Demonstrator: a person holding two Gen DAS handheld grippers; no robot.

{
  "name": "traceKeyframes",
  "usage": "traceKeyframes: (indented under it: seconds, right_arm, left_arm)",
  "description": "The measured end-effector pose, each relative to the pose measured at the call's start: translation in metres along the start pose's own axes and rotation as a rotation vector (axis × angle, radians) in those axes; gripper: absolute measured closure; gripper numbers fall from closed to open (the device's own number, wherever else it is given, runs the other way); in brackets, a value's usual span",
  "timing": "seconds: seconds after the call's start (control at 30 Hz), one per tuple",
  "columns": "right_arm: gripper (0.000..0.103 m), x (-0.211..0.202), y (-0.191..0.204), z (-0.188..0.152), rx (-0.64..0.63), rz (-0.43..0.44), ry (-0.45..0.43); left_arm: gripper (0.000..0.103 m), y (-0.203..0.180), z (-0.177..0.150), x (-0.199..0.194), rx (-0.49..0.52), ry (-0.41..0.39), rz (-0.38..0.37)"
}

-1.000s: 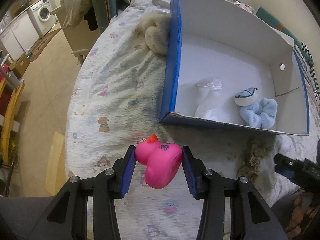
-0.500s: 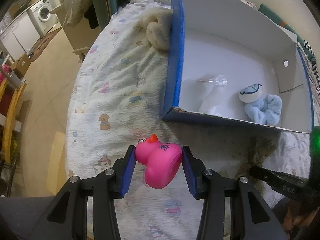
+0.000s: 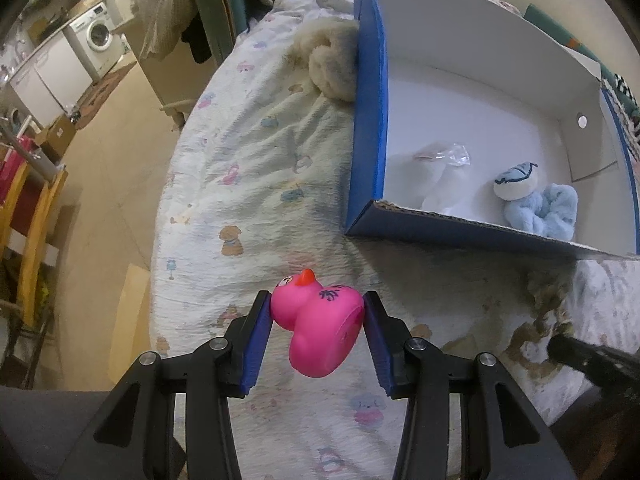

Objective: Organize soft objects
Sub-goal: 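Carry the duck and scrunchie into the box and open both tools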

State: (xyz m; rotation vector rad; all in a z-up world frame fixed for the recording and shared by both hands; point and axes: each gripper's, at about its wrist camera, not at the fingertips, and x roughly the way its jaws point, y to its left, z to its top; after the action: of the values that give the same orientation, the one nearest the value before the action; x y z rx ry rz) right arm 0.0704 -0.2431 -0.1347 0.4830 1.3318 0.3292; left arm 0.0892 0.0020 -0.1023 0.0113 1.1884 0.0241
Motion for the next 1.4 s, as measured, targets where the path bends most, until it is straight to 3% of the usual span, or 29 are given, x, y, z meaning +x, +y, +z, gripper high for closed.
traceKeyframes:
  seconds: [0.27, 0.5, 0.67, 0.83, 1.4]
  right_arm:
    - [0.091, -0.026, 0.011, -0.002, -0.053, 0.012, -0.075]
    - [0.091, -0.062, 0.02, -0.009, -0.077, 0.086, -0.146]
    - [0.091, -0.084, 0.03, -0.006, -0.094, 0.129, -0.194]
    - [0.091, -0.104, 0.031, 0.006, -0.108, 0.144, -0.231]
    - [0.091, -0.116, 0.027, 0.064, -0.094, 0.125, -0.31]
  left_arm:
    - [0.061, 0.01, -0.004, -0.014, -0.028, -0.046, 0.036]
    - [0.061, 0.013, 0.001, -0.047, -0.055, -0.13, 0.029]
    - [0.061, -0.002, 0.011, -0.062, -0.001, -0.165, 0.044]
    - [0.061, -0.013, 0.025, -0.074, 0.01, -0.187, 0.003]
    - [0.061, -0.051, 0.083, -0.075, 0.149, -0.227, -0.003]
